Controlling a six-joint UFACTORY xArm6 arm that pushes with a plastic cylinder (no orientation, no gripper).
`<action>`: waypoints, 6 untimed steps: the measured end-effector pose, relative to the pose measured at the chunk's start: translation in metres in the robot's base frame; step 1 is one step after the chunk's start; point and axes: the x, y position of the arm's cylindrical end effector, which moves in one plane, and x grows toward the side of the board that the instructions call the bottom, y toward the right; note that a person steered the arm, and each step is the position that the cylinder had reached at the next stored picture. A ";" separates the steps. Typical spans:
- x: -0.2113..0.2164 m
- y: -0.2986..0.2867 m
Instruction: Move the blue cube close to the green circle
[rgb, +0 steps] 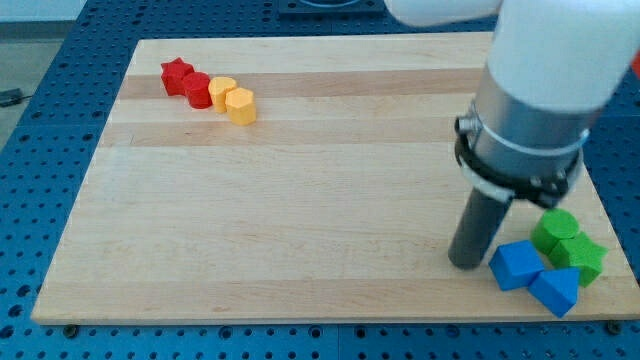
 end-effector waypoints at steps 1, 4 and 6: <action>0.023 0.000; 0.004 0.033; -0.005 0.004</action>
